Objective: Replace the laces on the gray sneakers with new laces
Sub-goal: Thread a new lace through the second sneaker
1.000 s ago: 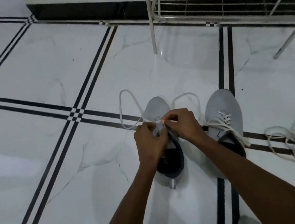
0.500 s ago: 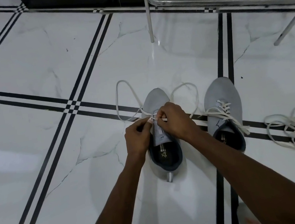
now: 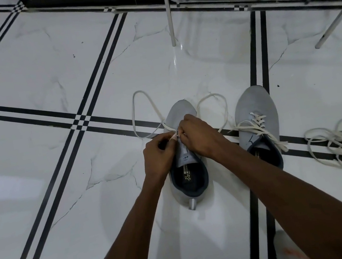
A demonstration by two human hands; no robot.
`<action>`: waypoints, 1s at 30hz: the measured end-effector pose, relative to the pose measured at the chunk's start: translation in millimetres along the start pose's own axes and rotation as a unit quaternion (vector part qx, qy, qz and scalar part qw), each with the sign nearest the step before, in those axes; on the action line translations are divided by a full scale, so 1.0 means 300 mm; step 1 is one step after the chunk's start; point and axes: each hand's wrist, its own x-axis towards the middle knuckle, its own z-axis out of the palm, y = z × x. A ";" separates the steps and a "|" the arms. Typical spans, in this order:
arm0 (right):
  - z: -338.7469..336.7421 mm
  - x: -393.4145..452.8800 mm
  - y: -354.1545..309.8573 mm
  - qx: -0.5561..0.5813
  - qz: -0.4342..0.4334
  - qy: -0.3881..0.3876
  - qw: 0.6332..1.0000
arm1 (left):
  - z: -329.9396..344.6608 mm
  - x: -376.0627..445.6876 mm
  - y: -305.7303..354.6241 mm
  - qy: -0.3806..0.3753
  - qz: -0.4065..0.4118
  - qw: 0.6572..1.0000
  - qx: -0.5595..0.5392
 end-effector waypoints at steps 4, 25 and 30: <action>0.022 -0.007 0.014 0.113 0.051 0.051 0.991 | -0.007 0.002 -0.001 -0.019 -0.087 0.991 -0.097; 0.093 -0.105 -0.027 0.270 0.203 0.182 0.924 | 0.006 -0.021 -0.068 0.169 -0.180 0.966 -0.078; 0.104 -0.110 -0.035 0.232 0.199 0.193 0.932 | -0.099 -0.012 -0.100 0.245 -0.214 0.945 0.019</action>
